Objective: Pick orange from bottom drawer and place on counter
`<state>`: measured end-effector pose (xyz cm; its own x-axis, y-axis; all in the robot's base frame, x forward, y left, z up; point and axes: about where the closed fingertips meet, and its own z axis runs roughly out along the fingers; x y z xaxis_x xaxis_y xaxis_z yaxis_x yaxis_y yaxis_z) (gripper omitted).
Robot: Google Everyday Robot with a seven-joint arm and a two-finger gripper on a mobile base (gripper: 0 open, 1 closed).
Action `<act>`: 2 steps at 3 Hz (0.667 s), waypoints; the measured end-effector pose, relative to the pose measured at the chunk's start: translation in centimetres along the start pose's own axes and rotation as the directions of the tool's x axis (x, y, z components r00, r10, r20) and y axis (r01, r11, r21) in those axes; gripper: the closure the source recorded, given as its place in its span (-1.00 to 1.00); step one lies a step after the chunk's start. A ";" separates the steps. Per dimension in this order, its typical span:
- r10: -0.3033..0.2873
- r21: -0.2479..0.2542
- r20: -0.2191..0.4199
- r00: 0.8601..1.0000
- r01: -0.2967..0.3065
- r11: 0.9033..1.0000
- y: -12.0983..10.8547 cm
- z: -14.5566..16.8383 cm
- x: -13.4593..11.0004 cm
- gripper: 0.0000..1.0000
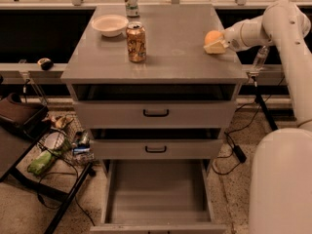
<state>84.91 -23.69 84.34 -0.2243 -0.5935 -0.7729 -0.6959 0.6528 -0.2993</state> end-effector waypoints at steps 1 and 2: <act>0.000 0.000 0.000 1.000 0.000 1.000 0.0 0.0 0.0 -0.73; 0.000 0.000 0.000 1.000 0.000 1.000 0.0 0.0 0.0 -1.00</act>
Offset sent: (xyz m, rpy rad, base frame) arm 0.0000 0.0000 0.0000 0.0000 0.0000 0.0000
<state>84.92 -23.68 84.32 -0.2244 -0.5936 -0.7729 -0.6961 0.6527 -0.2992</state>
